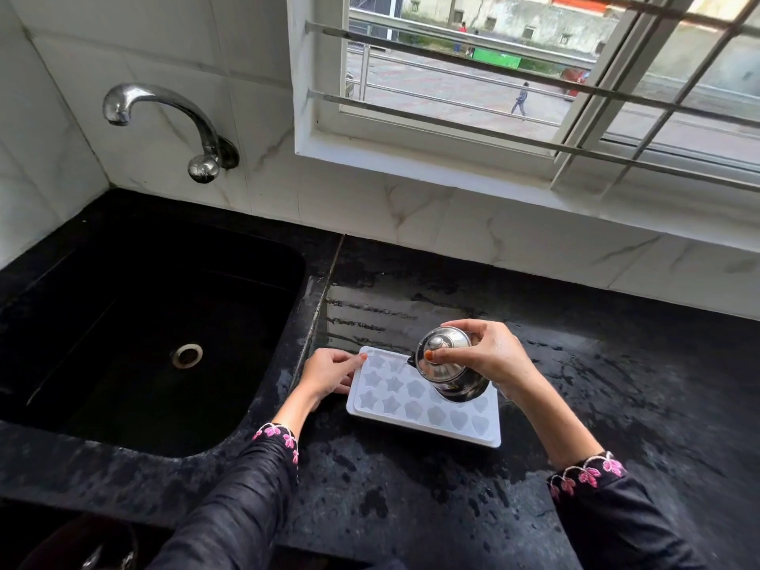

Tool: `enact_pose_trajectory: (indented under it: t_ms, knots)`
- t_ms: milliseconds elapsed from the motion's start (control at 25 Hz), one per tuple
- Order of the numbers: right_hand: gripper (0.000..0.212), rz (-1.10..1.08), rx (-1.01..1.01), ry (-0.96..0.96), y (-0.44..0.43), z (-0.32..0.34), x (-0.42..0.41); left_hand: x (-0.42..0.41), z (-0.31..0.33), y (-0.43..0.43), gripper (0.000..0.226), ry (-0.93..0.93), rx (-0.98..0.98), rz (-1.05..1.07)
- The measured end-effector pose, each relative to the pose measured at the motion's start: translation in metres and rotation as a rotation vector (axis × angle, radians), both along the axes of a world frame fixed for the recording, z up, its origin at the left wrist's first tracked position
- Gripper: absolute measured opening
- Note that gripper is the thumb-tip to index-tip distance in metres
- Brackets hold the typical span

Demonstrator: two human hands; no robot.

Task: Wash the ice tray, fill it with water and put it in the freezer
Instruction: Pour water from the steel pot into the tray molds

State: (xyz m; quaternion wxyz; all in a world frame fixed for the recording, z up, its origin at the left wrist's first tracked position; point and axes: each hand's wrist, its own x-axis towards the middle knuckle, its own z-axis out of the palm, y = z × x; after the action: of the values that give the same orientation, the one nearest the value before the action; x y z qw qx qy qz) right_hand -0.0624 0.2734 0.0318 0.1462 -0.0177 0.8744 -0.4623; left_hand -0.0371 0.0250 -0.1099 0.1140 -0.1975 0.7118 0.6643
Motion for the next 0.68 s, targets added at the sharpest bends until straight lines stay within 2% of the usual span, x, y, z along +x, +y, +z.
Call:
enact_pose_trajectory:
  t_ms: [680]
  knots:
    - [0.051,-0.032,0.016,0.001,0.0052,0.0013,0.0011,0.0002,-0.0016,0.0002,0.026,-0.007,0.021,0.008]
